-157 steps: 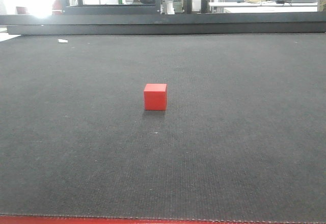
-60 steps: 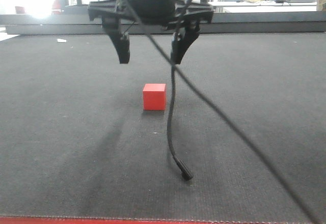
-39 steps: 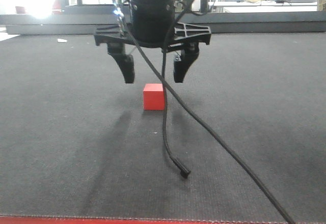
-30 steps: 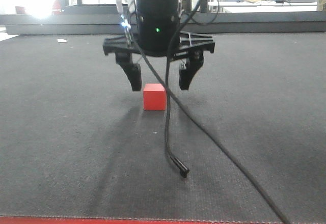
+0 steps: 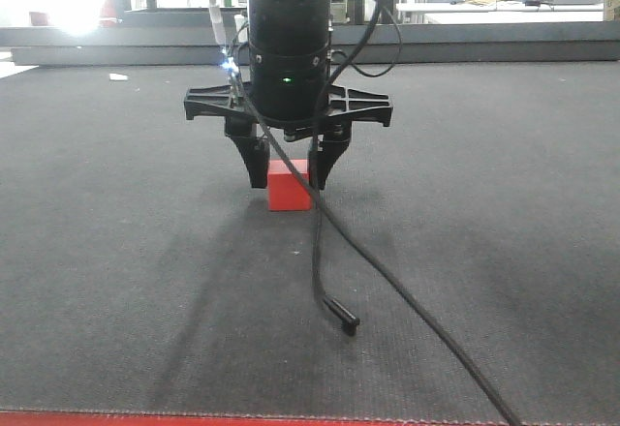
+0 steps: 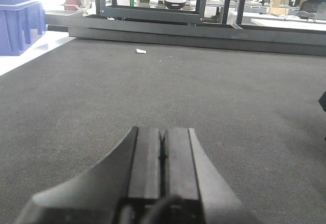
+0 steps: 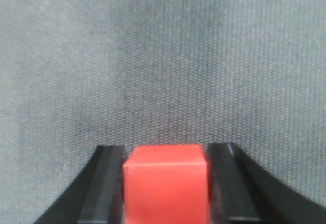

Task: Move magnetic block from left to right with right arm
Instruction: 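Close the right gripper on the red cube and lift it, then raise the held red cube and start turning the base away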

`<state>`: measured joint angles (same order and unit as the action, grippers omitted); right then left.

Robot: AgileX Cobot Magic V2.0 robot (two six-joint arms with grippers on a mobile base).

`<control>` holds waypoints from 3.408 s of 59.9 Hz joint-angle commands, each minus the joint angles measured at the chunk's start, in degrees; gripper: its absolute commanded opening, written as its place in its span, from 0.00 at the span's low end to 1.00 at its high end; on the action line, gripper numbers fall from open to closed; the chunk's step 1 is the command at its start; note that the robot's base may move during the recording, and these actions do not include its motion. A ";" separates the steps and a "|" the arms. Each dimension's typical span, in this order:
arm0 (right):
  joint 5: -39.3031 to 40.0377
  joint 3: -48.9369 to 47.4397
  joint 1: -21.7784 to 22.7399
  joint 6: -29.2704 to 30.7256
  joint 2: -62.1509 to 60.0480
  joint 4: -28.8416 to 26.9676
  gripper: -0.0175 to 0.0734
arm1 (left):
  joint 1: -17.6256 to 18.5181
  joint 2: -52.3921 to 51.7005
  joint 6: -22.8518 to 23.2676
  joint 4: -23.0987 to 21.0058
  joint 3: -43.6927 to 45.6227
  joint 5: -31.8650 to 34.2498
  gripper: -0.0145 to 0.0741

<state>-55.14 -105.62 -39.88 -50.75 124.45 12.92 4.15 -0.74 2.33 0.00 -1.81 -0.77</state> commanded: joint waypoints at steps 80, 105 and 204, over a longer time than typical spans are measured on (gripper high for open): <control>22.59 52.24 19.71 35.96 -58.03 -3.93 0.32 | 0.18 -0.78 0.38 0.00 -0.51 5.06 0.03; 21.71 69.97 19.60 35.96 -91.19 -3.80 0.32 | 0.18 -0.78 0.38 0.00 -0.51 5.06 0.03; 20.17 69.94 19.60 35.96 -119.78 -3.20 0.32 | 0.18 -0.78 0.38 0.00 -0.51 5.06 0.03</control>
<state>-39.63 -34.17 -20.56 -15.35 3.75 8.68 4.15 -0.74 2.33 0.00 -1.81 -0.77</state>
